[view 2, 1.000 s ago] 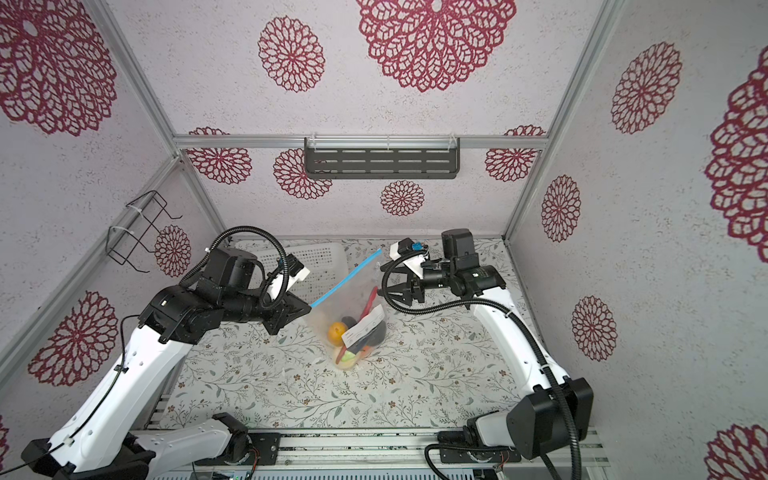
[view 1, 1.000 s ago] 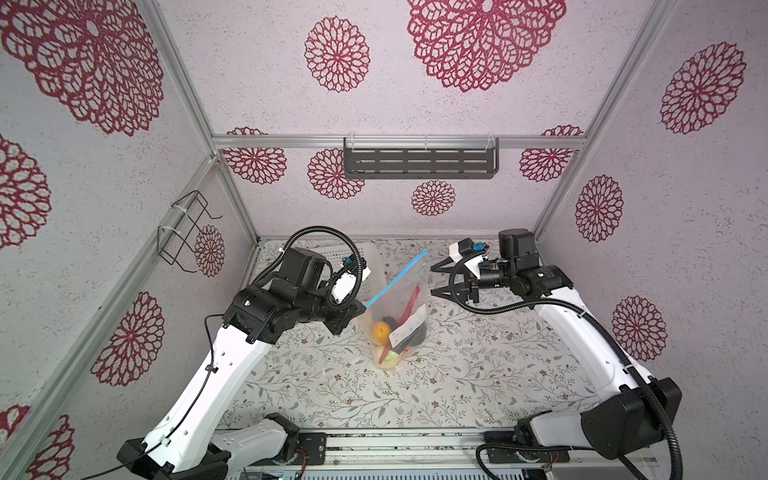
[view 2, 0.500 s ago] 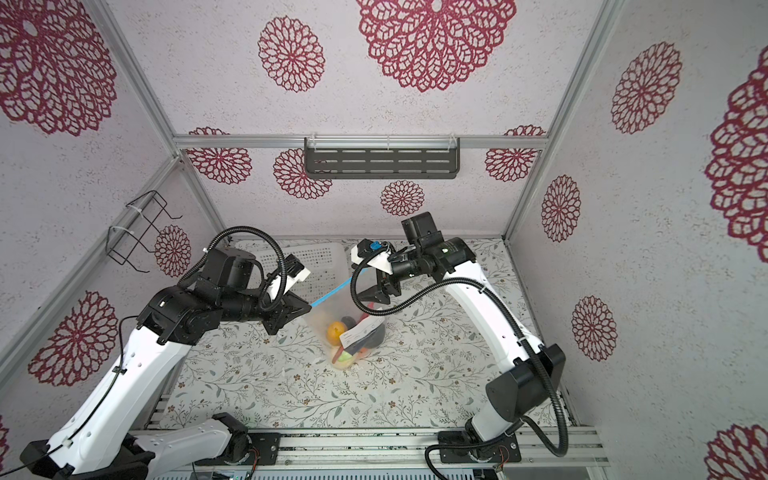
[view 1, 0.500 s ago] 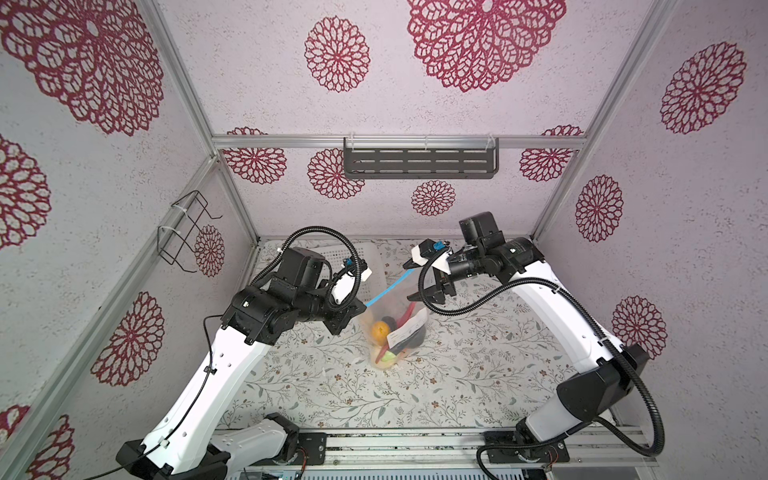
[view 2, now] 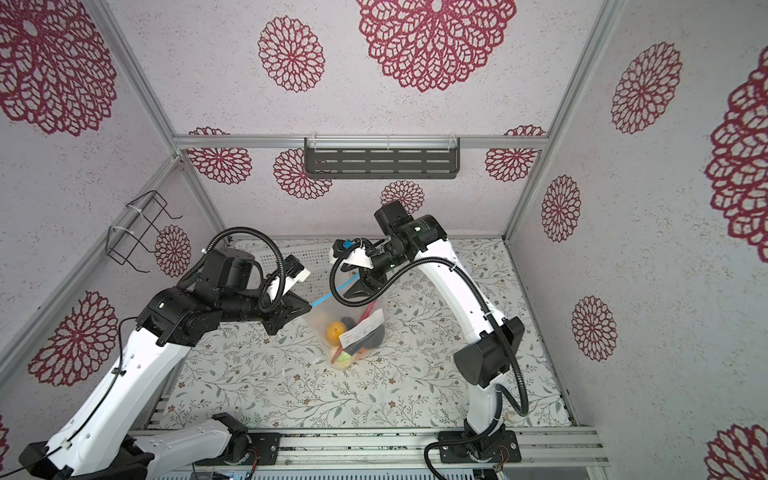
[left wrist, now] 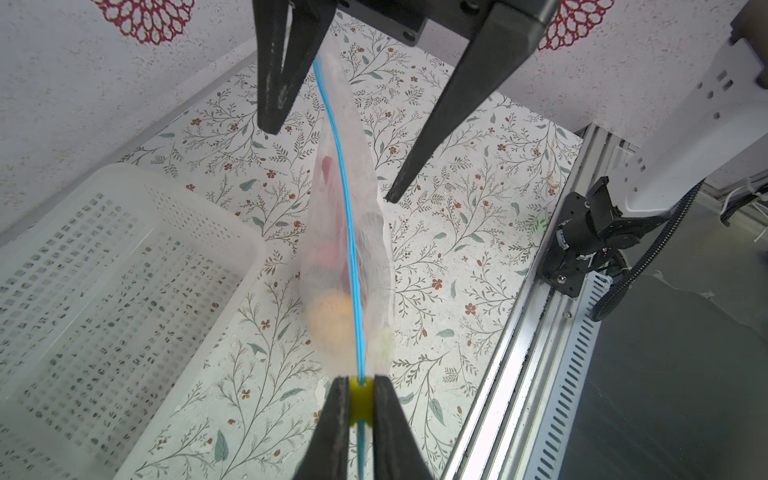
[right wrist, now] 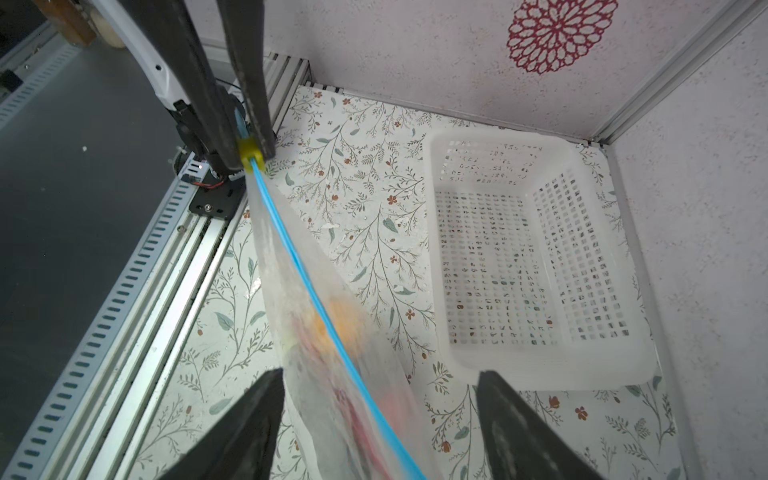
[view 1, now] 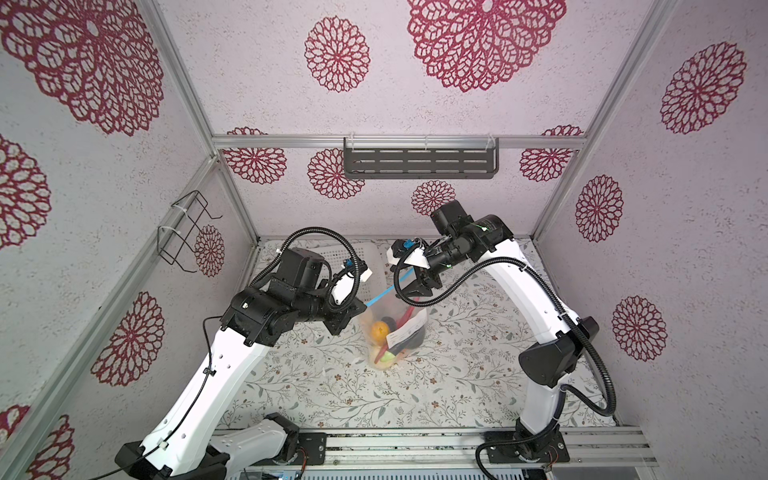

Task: Place the food in the zip-top bag and seal the zipper

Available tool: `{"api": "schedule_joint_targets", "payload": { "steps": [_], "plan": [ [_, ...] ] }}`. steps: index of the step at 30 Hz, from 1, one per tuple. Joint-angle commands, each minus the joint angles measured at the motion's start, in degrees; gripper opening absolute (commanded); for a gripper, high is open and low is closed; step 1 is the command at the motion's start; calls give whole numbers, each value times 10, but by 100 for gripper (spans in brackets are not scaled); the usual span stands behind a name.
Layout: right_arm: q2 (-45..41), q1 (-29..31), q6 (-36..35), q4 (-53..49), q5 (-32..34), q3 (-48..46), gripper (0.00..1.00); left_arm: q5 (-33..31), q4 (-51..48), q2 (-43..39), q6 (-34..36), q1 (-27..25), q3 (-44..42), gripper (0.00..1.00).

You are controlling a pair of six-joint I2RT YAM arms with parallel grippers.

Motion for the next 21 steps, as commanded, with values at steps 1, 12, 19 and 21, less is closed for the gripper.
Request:
{"api": "schedule_joint_targets", "payload": {
  "steps": [1,12,19,21],
  "plan": [
    [4,5,-24,-71,9,39,66,3,22,-13,12,3,-9,13],
    [-1,8,-23,-82,29,38,42,3,25,-11,12,3,-12,13],
    [-5,8,-21,-77,40,39,32,4,27,-9,9,2,-11,13],
    [-8,7,-19,-76,42,39,29,5,27,-8,8,2,-11,13]
  ]
}}
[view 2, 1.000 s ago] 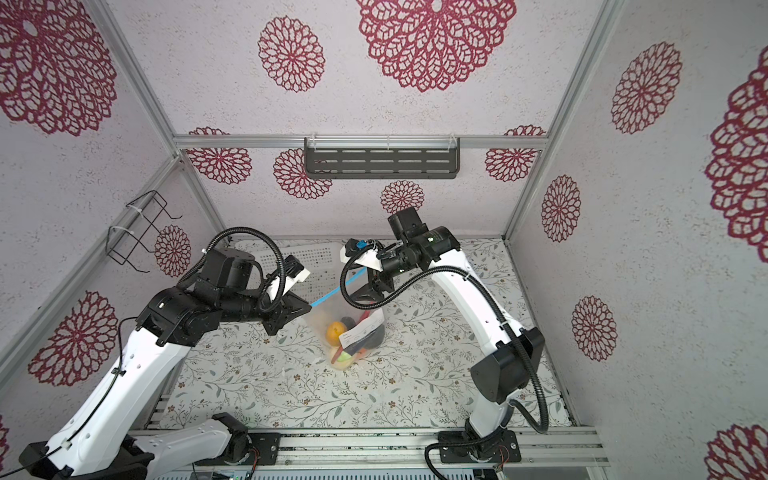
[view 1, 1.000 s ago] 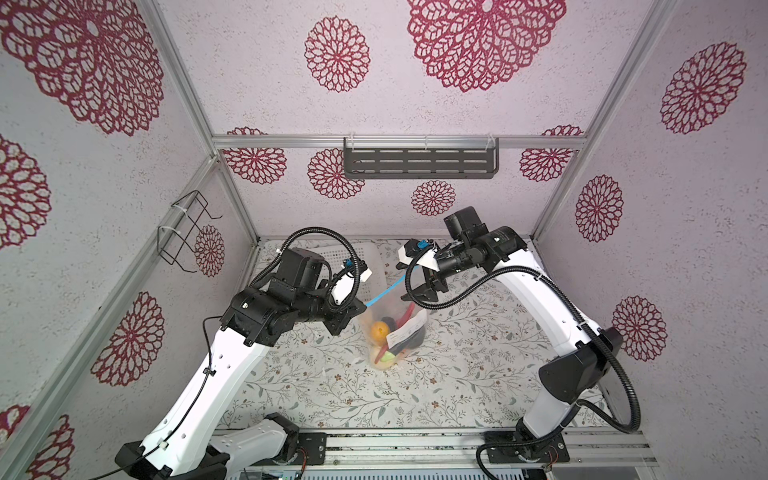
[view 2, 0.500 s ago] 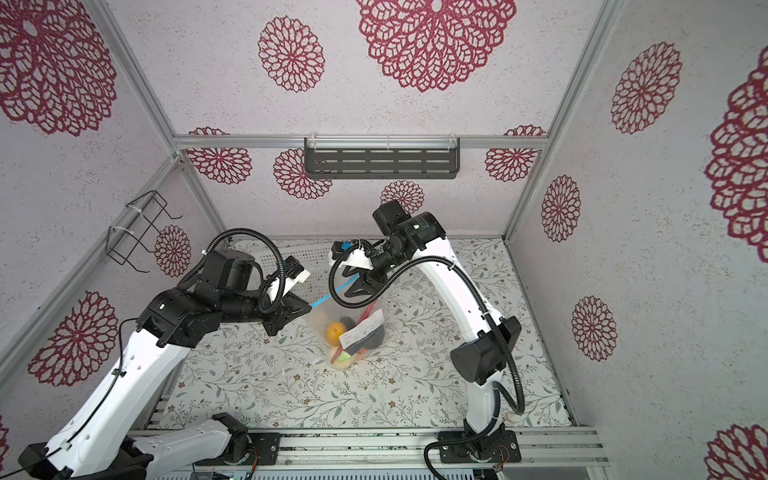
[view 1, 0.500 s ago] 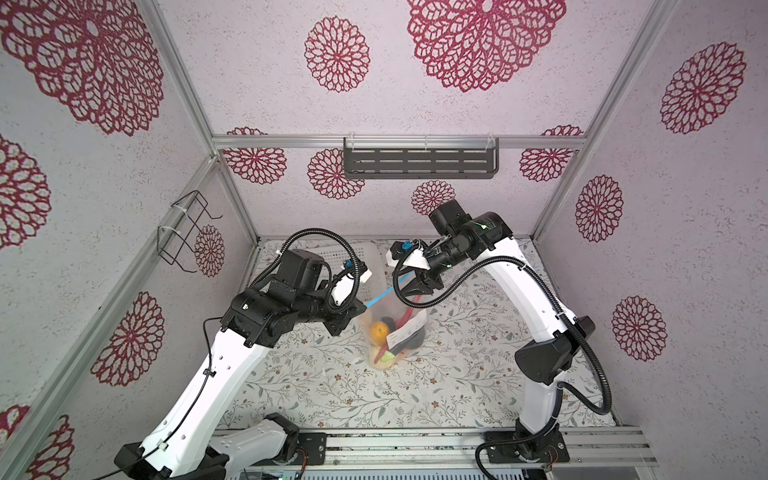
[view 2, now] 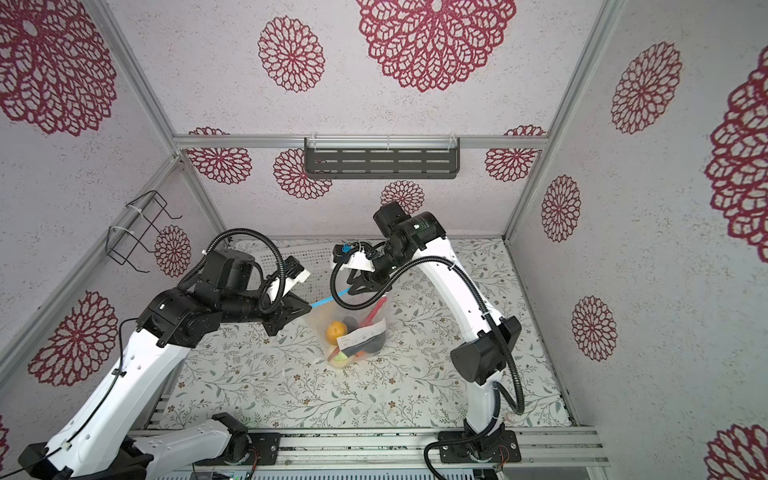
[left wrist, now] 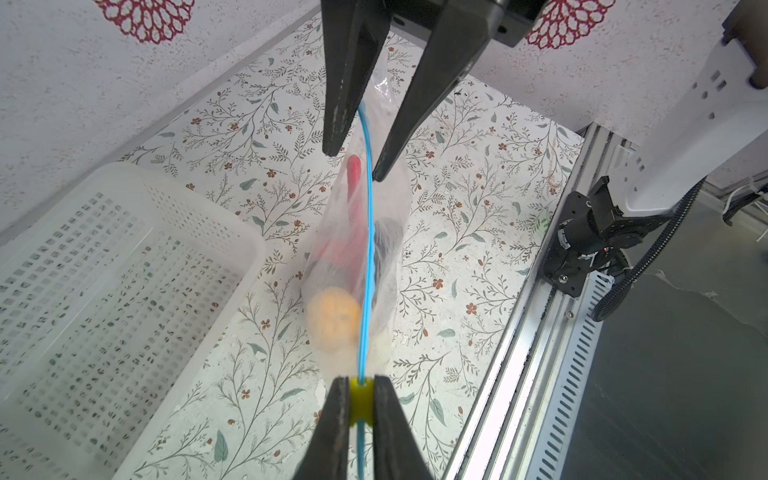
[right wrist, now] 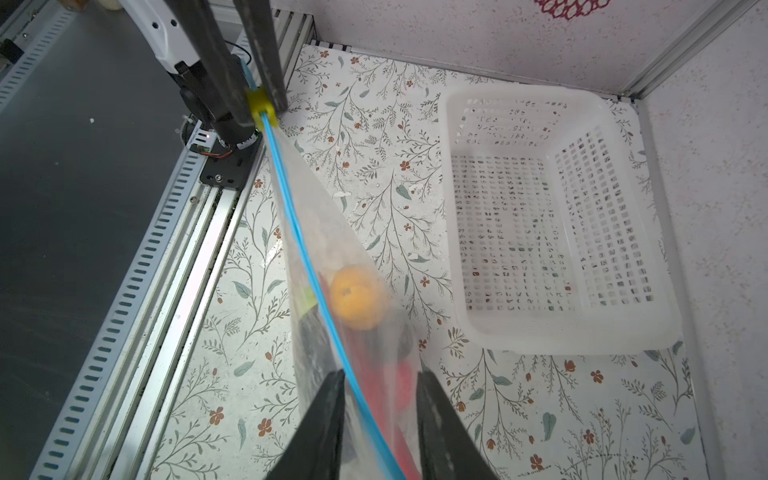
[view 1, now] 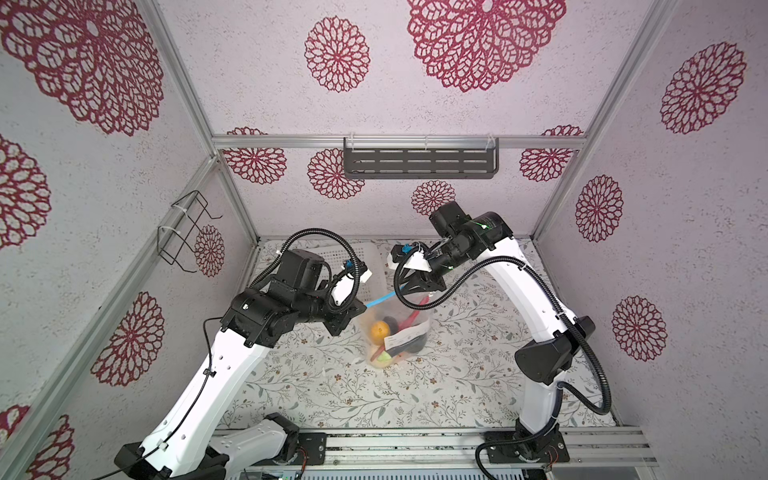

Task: Place the food in the zip-top bag and seal the zipper

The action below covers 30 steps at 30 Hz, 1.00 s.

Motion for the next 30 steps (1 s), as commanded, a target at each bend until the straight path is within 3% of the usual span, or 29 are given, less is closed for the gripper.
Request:
{"api": "schedule_joint_targets", "payload": {
  "steps": [1,14,21,30],
  "plan": [
    [-15,3,-4,-11,3,17,27,5,23,-4,8,3,-4,13],
    [-23,3,21,-4,17,16,15,4,25,-4,8,3,-9,14],
    [-29,7,80,20,58,16,2,3,55,-17,3,2,-25,21],
    [-63,31,179,30,136,15,0,5,127,-51,-5,3,-47,55]
  ]
}}
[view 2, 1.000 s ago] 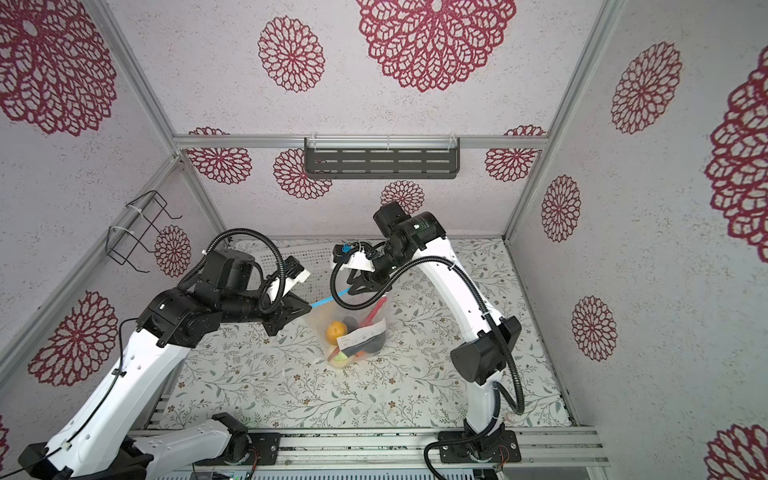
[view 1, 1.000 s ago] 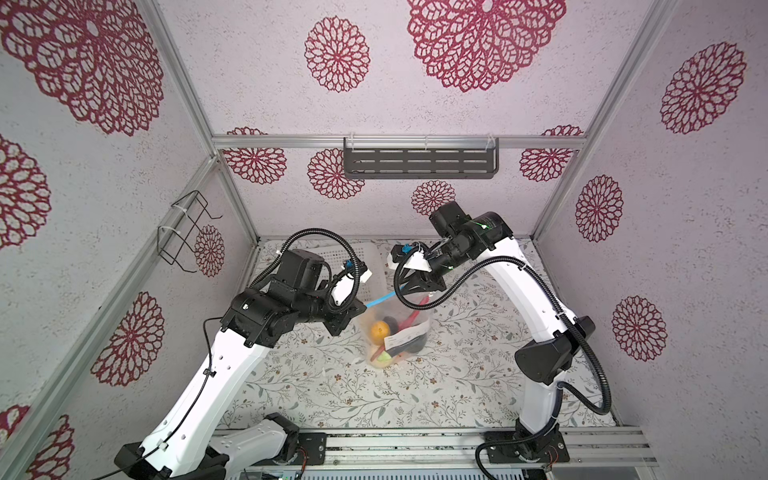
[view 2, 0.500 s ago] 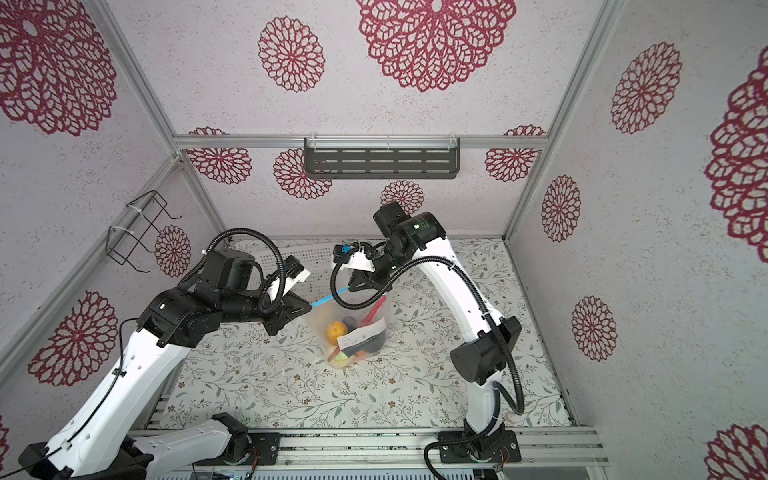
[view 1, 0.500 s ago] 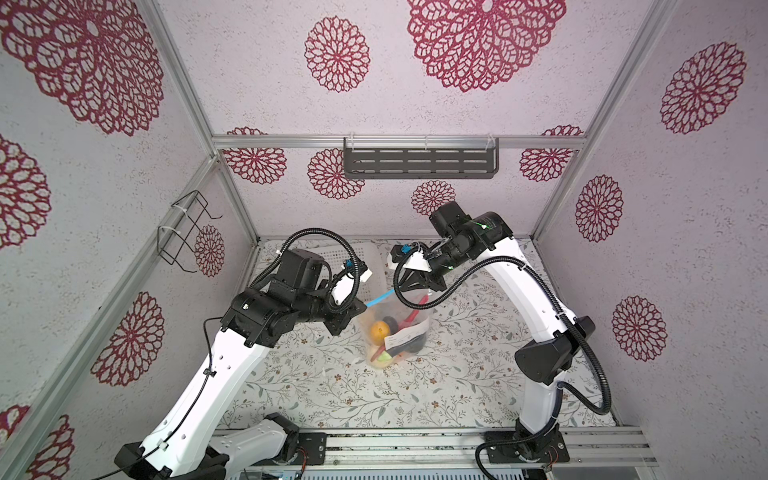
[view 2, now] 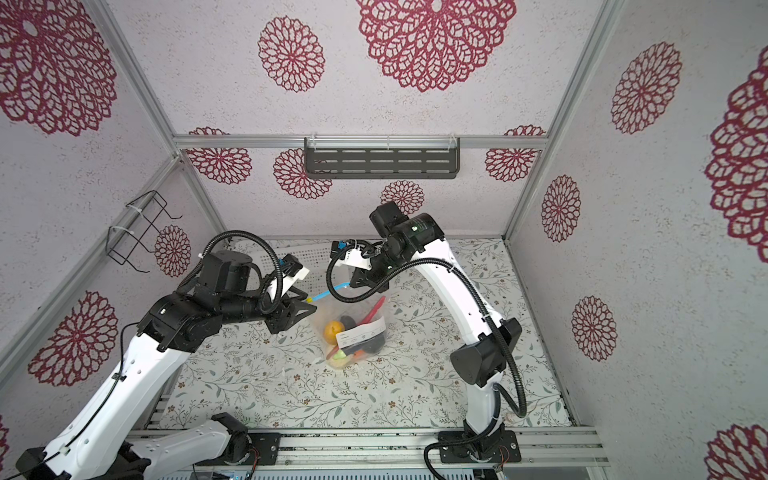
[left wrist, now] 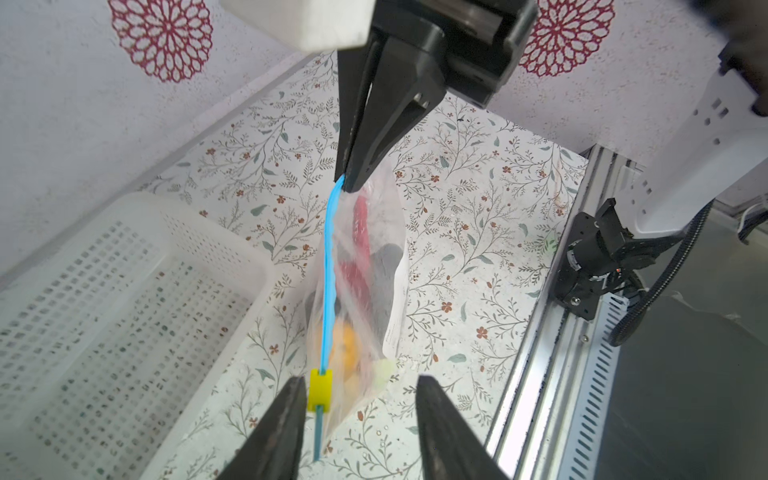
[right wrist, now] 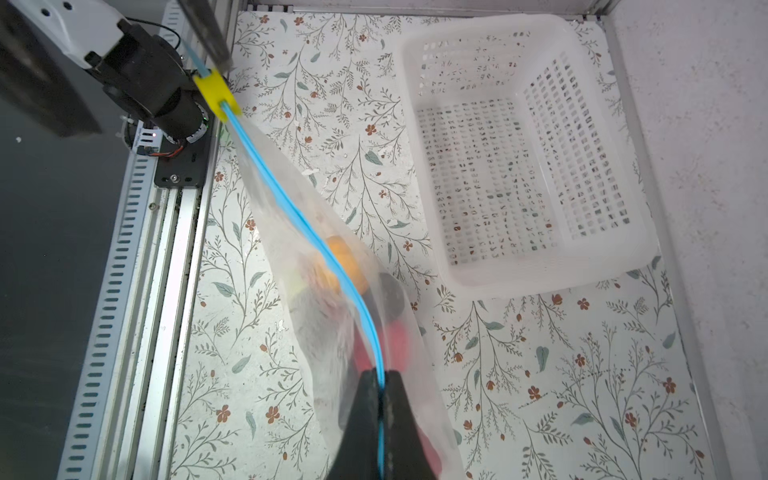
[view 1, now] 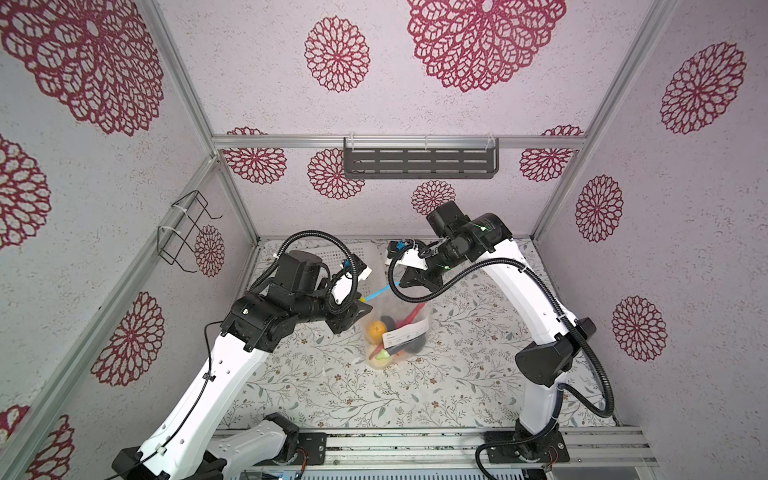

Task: Place the food in the zip-top bag and seal the zipper

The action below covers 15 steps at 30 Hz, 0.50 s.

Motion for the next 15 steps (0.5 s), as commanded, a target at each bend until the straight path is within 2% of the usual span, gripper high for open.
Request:
{"api": "schedule_joint_targets", "payload": {
  "steps": [1,10,15],
  "plan": [
    [-56,13,62,8,42,14,0,7,61,-29,0,3,-14,62],
    [-139,50,157,20,124,-57,0,-23,191,-80,-26,3,-80,87],
    [-182,79,215,29,166,-96,0,-20,232,-77,-43,3,-80,90]
  ]
}}
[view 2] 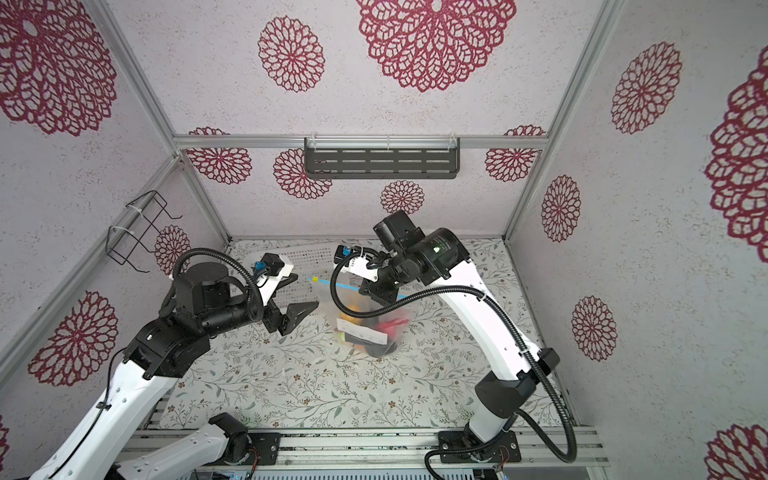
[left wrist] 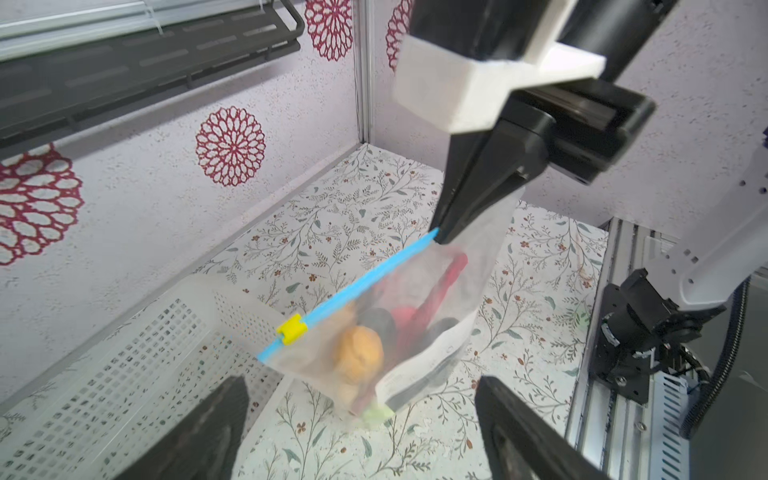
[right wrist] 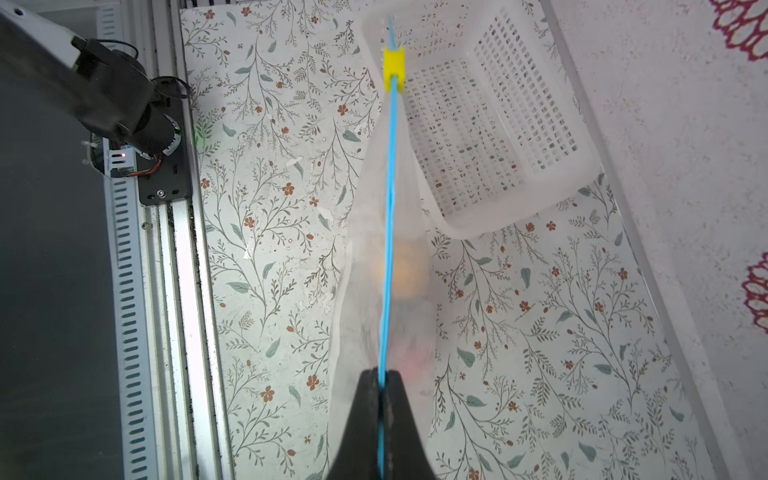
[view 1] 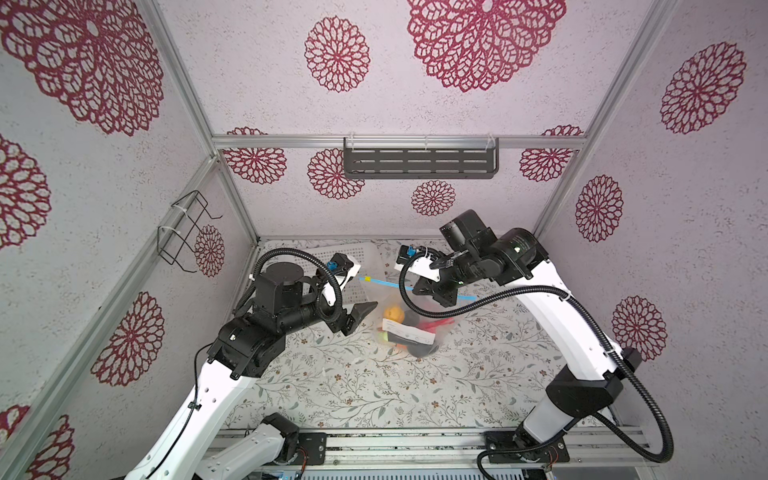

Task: Place the food in the zip-top bag and seal the zipper
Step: 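Lower the sealed bag onto the table and open both grippers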

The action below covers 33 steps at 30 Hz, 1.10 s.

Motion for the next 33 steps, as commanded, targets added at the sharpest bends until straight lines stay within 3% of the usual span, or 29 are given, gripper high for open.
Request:
{"api": "schedule_joint_targets", "payload": {
  "steps": [1,5,10,21,28,33],
  "plan": [
    [-42,22,69,17,38,-6,0,-2,62,0,-11,3,1,91],
    [-62,31,152,19,105,-17,0,-7,82,3,-14,5,-9,94],
    [-118,0,160,89,144,-131,0,21,97,31,-27,4,-6,95],
    [-95,-269,170,213,77,-305,0,9,99,57,-55,4,-20,96],
    [-28,-424,179,361,29,-408,0,-52,145,30,-146,3,-116,97],
    [30,-497,204,466,-12,-468,0,-107,198,-17,-219,2,-227,99]
  ]
}}
